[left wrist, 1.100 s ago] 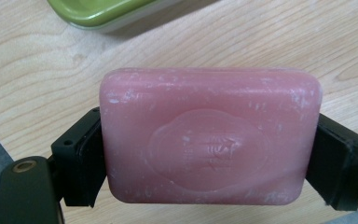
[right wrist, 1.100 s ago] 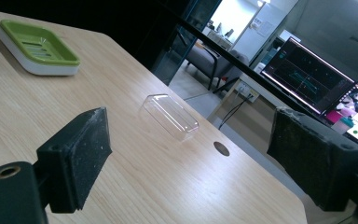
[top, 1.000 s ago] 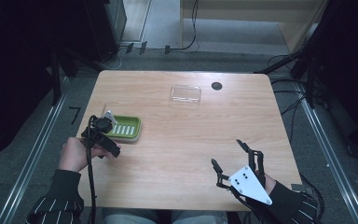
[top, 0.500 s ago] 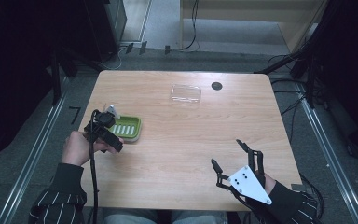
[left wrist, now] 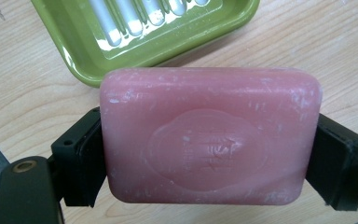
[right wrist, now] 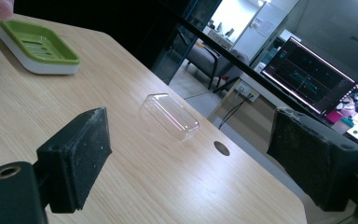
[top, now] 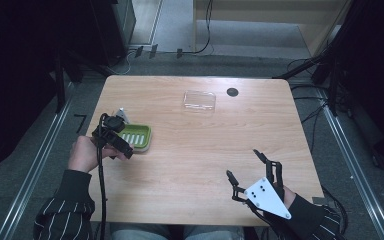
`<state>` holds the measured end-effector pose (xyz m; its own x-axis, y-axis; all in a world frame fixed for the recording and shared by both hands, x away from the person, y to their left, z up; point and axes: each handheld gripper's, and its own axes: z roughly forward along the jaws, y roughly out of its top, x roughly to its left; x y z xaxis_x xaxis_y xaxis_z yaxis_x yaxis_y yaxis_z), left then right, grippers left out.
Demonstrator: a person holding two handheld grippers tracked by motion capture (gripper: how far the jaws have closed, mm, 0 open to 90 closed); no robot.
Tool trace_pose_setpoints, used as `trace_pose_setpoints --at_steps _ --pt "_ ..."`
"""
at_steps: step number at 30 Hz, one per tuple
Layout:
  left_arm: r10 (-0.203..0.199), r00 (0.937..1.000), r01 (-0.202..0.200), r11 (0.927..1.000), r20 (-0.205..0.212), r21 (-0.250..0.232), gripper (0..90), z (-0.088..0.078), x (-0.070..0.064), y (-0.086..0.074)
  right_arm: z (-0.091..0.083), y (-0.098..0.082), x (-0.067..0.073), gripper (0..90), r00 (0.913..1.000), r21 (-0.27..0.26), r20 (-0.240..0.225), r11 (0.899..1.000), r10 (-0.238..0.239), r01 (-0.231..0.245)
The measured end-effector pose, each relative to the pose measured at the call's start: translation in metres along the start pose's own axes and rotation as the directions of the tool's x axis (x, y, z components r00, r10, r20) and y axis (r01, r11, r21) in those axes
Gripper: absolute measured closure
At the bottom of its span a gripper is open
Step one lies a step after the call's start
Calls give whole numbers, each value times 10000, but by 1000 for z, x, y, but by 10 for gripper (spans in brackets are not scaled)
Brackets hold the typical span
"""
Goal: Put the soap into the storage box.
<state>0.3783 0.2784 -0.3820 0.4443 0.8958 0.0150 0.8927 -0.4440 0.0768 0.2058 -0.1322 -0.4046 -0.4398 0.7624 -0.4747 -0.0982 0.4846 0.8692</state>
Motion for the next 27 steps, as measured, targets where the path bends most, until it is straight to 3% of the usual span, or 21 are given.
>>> trace_pose_setpoints --at_steps 27 --pt "-361 9992 367 9987 170 -347 140 -5 12 18 0 0 0 132 10000 1 -3 10000 -9 9"
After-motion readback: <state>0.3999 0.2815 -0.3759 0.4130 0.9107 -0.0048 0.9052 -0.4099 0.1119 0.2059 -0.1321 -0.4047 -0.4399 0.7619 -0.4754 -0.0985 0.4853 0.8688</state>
